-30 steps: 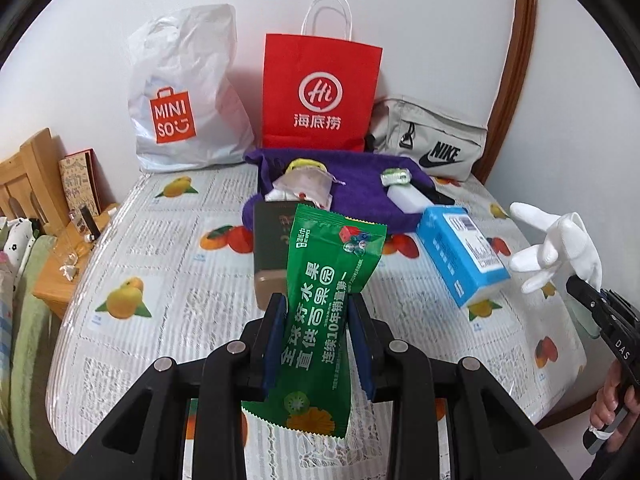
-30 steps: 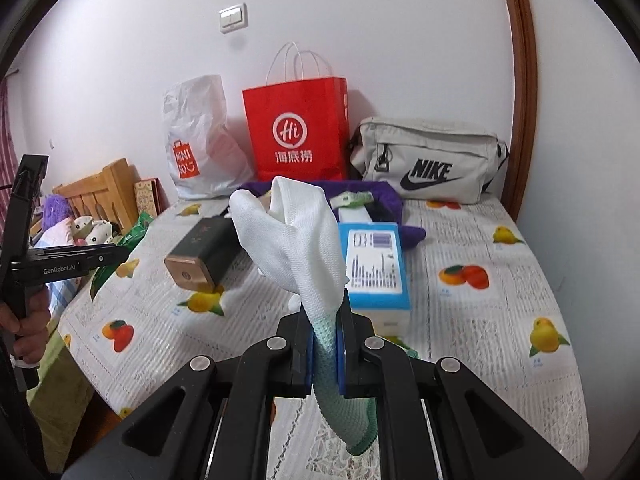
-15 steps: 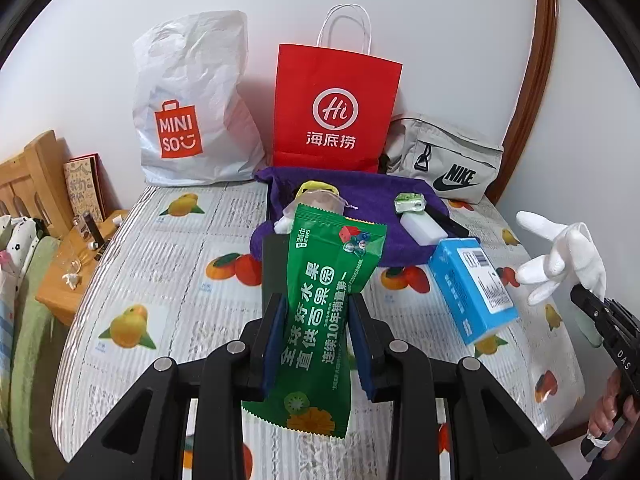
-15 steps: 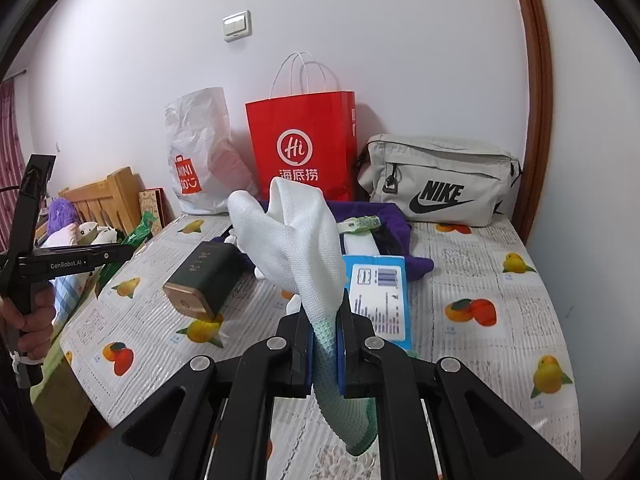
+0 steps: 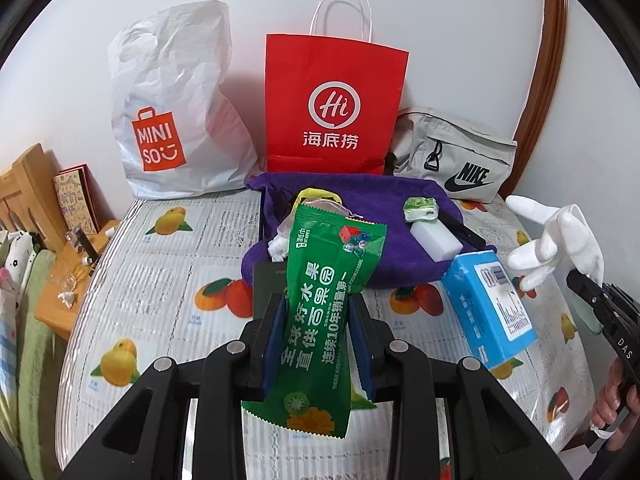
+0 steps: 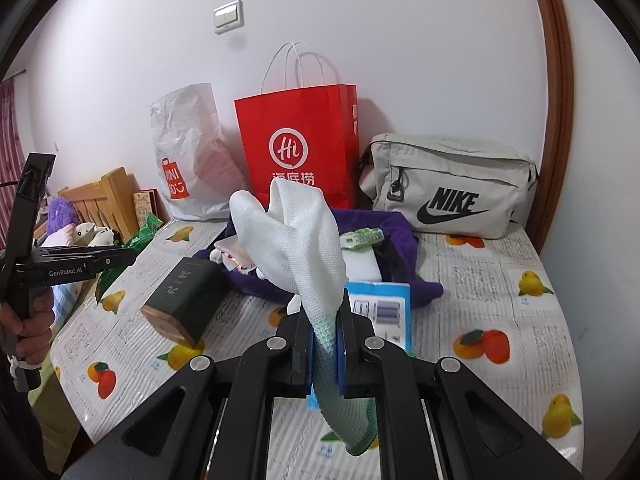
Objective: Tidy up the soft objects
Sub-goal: 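Carry the glove and the green snack packet over the purple towel with both grippers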
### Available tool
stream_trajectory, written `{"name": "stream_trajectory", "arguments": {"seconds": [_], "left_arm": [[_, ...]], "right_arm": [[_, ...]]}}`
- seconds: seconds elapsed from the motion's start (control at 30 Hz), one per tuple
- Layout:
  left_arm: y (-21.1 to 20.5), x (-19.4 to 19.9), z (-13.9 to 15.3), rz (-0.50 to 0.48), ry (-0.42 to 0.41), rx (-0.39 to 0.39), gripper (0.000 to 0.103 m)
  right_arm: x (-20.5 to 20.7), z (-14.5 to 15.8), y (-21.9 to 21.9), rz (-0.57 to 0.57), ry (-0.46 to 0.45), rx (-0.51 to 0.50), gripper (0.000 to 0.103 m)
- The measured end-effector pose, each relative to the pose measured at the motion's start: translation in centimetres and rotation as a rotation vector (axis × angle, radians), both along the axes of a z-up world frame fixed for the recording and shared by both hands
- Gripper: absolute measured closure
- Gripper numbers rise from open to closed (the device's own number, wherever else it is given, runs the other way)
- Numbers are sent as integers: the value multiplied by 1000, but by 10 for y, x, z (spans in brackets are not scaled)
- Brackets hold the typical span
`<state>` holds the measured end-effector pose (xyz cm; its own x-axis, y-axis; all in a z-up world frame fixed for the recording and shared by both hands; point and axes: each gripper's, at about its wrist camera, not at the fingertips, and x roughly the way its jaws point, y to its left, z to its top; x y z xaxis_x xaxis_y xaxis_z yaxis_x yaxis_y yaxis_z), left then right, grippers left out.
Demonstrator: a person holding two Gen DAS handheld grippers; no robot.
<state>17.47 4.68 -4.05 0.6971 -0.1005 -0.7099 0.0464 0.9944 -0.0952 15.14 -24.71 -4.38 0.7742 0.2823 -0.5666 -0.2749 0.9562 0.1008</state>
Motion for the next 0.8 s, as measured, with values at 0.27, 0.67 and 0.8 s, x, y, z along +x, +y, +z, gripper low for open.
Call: {"name": "stream_trajectory", "arguments": {"seconds": [0.27, 0.67, 0.8], "left_arm": [[1, 33, -8, 2, 18, -7, 72], [-2, 84, -31, -6, 67, -24, 72], [-5, 101, -37, -8, 81, -19, 72]], "right_arm": [[36, -9, 7, 6, 28, -14, 94], [106, -26, 24, 42, 85, -19, 94], [134, -34, 34, 64, 110, -20, 94]]}}
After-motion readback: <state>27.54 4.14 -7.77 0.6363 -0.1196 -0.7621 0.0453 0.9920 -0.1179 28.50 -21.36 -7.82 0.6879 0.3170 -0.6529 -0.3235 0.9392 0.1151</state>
